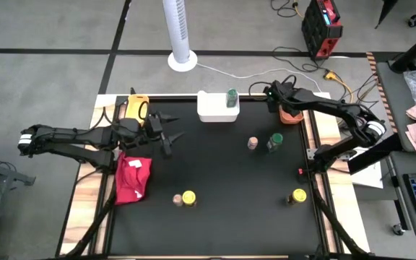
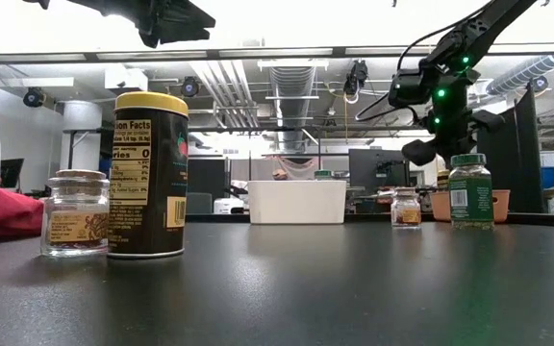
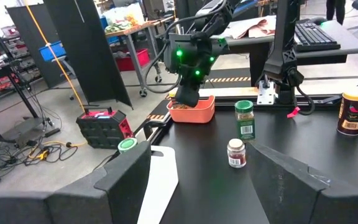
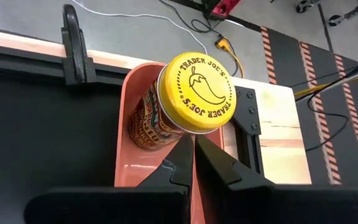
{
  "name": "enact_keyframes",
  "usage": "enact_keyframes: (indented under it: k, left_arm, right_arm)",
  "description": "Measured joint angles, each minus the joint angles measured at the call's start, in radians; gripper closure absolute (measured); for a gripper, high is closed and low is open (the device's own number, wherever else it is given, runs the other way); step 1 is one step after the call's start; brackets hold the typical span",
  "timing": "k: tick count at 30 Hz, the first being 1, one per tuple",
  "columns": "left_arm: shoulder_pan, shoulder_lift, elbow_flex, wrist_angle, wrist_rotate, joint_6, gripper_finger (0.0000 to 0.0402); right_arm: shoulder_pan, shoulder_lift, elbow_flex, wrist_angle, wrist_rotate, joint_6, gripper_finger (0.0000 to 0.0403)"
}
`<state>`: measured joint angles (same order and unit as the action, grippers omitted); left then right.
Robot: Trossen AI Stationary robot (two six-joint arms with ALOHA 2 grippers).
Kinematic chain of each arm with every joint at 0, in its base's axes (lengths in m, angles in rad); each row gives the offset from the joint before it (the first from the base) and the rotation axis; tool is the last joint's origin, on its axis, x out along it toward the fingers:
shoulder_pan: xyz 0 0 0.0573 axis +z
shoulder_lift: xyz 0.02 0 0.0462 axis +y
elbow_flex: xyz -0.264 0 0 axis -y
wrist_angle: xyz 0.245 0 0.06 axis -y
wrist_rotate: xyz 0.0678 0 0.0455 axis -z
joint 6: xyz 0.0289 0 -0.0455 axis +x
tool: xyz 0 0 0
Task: Sort spices by type
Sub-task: Adjust the top dark brown spice bottle into the orange bin, then put the top transparent spice bottle into the yellow bin
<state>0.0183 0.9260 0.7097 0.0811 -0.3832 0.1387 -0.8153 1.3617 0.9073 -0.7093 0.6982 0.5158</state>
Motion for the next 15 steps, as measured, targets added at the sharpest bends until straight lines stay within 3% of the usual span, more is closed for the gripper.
enact_keyframes:
  k: [6,15]
  left_arm:
    - [0.0,0.0,0.0,0.0,0.0,-0.001,0.0155]
    - [0.0,0.036,0.0,-0.007,0.0,-0.023,0.0155]
  right_arm:
    - [0.043,-0.033,0.0,-0.036,-0.125,0.011,0.0394]
    - [0.231,-0.175,0.006,-0.023,-0.177,-0.125,0.0393]
